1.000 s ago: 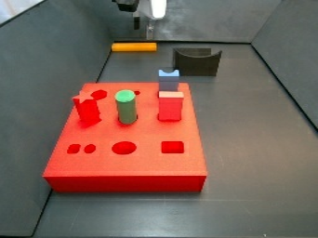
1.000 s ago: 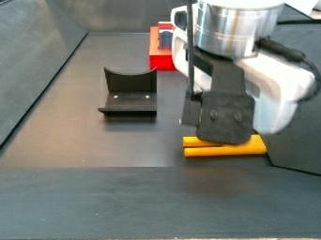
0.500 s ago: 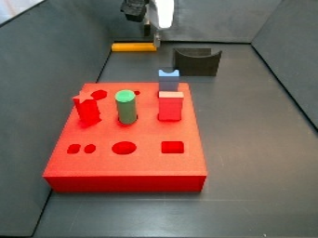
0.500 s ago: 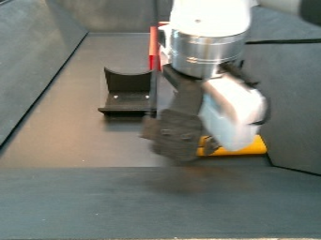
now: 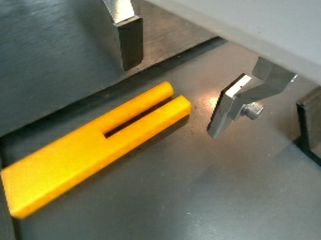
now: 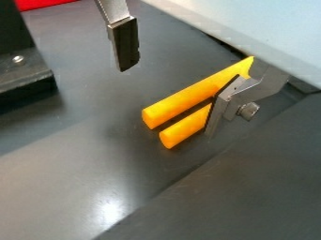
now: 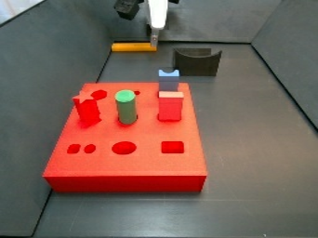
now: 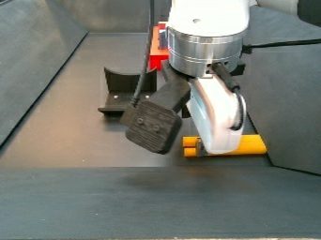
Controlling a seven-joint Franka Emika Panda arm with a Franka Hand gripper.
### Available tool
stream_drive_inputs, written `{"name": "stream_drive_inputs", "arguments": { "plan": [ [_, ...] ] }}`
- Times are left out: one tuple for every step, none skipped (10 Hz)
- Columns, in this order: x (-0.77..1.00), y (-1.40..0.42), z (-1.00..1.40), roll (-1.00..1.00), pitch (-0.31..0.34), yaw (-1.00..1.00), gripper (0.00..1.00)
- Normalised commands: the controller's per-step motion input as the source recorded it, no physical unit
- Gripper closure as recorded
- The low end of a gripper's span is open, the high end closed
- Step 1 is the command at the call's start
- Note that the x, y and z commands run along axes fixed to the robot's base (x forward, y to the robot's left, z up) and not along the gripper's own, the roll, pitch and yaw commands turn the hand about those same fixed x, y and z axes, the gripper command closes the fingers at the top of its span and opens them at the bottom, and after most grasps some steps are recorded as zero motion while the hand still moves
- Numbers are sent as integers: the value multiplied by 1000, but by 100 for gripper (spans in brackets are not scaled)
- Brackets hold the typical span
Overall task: Pick up the square-circle object. Move up. Place the square-circle object on the fixture. Regrasp the square-circle object. Rotate the square-circle object. Move to above the board. Insert the square-circle object.
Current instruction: Pick up the square-circle object.
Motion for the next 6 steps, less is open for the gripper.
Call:
{"name": "stream_drive_inputs", "arguments": {
  "plan": [
    [-14,6,-123,-473,-289,-497,0],
    [0,40,-226,-427,-251,-206,0],
    [-89,0,-377,-279,-220,23,0],
    [-103,0,-420,-237,-211,114,0],
    [-100,0,-414,-236,-224,106,0],
    [-80,-3,-383,-244,-237,103,0]
  ]
}}
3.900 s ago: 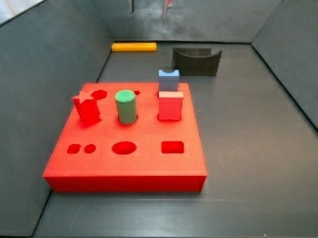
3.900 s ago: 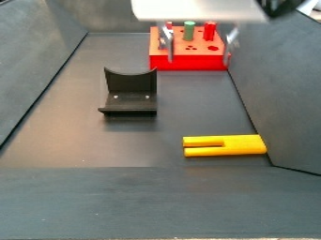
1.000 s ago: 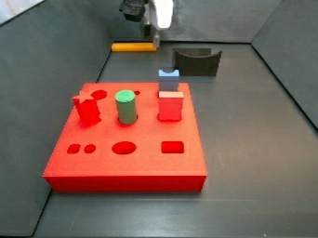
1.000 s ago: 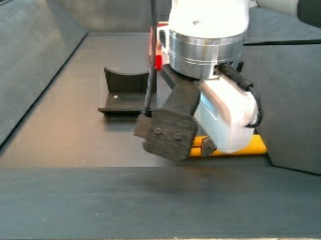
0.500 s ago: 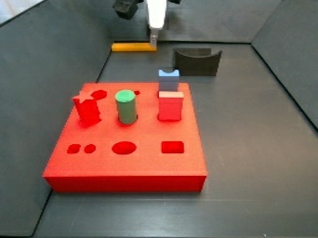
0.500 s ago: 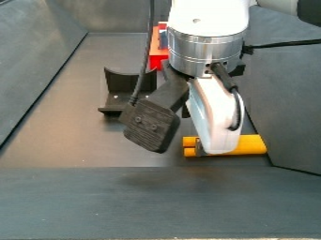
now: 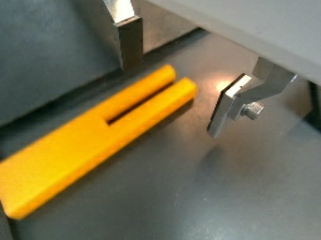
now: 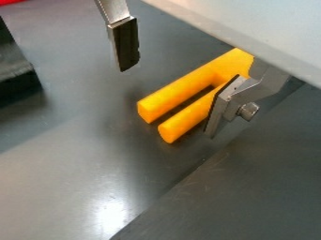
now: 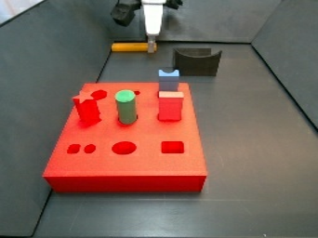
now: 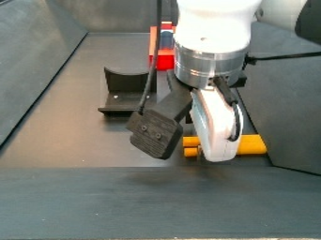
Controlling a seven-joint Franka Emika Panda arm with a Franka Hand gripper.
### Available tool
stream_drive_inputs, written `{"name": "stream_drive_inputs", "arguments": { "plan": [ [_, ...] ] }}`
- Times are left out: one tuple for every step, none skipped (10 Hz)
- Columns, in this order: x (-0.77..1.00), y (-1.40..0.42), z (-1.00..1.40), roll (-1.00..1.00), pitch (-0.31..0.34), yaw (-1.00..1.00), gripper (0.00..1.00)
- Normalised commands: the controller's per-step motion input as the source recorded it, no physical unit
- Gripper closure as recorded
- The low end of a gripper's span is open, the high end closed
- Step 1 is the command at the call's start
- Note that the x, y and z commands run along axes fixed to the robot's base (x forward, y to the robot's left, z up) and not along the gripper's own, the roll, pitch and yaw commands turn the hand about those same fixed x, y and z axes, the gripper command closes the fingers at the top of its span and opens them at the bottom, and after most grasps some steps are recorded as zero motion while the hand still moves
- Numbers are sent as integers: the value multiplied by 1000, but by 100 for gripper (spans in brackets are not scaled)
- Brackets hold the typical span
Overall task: Pick up the square-circle object. Move up. Place the square-circle object on the fixture. Regrasp the square-circle object. Rotate the square-circle object. Move to above the board. Insert the square-circle object.
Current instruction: Pick up the square-circle object.
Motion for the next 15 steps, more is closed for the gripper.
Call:
{"name": "stream_drive_inputs", "arguments": {
  "plan": [
    [-29,0,-389,-261,-226,57,0],
    [-11,0,-406,-277,-217,0,0],
    [0,26,-203,-176,-80,0,0],
    [0,0,-40,0,-80,0,0],
    [0,0,0,0,0,0,0],
    [0,0,0,0,0,0,100],
    [0,0,0,0,0,0,100],
    [0,0,0,0,0,0,100],
    [0,0,0,0,0,0,100],
    [0,0,0,0,0,0,100],
    [0,0,0,0,0,0,100],
    [0,0,0,0,0,0,100],
    [0,0,0,0,0,0,100],
    [0,0,0,0,0,0,100],
    [0,0,0,0,0,0,100]
  ]
}}
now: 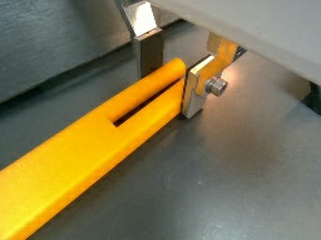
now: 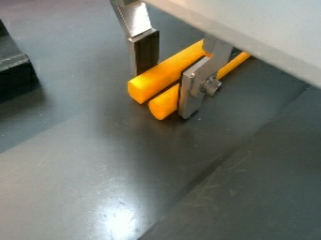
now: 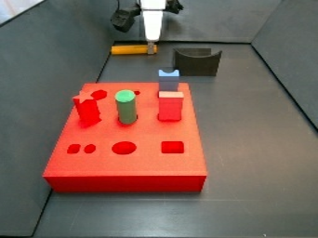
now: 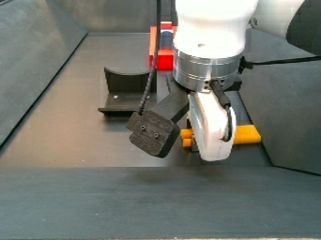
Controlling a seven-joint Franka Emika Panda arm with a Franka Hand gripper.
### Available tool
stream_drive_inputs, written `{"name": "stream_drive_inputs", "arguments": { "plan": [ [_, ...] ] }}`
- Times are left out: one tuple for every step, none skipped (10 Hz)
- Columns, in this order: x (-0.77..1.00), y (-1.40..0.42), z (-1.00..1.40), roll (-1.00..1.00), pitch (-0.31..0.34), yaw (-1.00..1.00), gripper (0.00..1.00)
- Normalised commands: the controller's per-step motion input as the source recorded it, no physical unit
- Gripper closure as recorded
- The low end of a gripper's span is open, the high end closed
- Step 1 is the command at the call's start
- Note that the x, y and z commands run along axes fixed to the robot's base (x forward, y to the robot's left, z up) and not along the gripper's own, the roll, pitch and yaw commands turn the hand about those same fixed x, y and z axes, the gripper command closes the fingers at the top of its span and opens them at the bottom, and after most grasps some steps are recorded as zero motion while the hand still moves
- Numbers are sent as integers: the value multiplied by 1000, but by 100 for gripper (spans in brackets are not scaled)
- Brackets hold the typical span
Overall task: Pick up the square-circle object. Move up. Place the square-circle object on the fixture. Regrasp the square-circle object. Rotate the square-circle object. Move to above the board. Insert the square-circle object.
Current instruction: Pick up the square-circle object, then move up.
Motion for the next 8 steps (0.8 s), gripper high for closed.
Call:
{"name": "stream_drive_inputs", "arguments": {
  "plan": [
    [0,0,0,0,0,0,100],
    [0,0,833,0,0,0,100],
    [13,-23,839,-9,3,-18,100],
    [-18,-23,749,-6,35,-21,100],
    [-16,-9,591,10,77,-26,100],
    [-9,-2,461,25,106,-30,100],
    [-8,-2,331,43,119,-26,100],
    [-13,-4,201,65,124,-17,100]
  ]
}}
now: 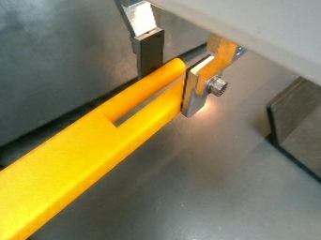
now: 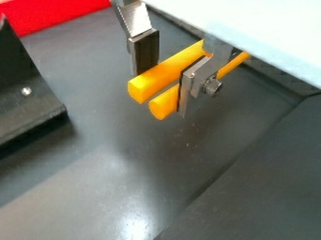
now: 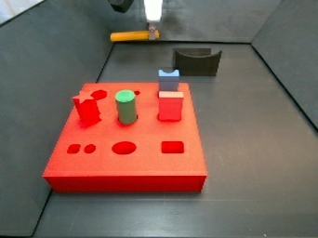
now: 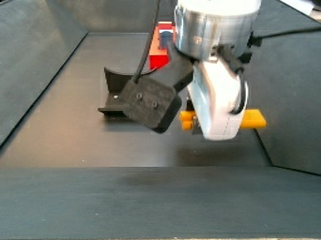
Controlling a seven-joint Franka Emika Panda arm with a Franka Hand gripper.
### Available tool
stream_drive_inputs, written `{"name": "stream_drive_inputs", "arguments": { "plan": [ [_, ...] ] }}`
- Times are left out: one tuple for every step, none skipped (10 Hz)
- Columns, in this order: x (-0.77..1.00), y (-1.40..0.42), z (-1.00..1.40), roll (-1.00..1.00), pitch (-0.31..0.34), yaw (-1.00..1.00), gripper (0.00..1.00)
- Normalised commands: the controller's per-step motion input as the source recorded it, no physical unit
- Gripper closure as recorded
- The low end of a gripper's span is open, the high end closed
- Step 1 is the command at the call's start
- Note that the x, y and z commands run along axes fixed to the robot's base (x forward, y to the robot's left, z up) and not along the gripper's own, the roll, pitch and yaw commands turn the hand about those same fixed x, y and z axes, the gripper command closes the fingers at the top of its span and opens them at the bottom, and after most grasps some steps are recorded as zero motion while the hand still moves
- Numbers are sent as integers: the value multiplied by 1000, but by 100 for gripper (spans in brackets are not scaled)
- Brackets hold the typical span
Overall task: Pick up the square-circle object. Move up. Place the square-circle object on the fixture. Regrasp the square-circle object. Rotate the square-circle object. Move to above the board. Insert the square-circle object.
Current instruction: Place the square-circle object on the fixture.
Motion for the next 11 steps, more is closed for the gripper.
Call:
{"name": "stream_drive_inputs", "arguments": {
  "plan": [
    [0,0,1000,0,0,0,100],
    [-1,-1,1000,0,8,4,100],
    [-15,-1,1000,12,39,0,100],
    [-17,-2,1000,26,50,-6,100],
    [-19,-1,1000,48,79,-11,100],
    [-21,-6,1000,61,95,-4,100],
    [-22,-8,1000,75,106,6,100],
    [-24,-8,1000,87,116,14,100],
    [-27,-11,1000,98,123,22,100],
    [-27,-13,946,94,122,22,100],
    [-25,-6,819,82,114,18,100]
  ]
}}
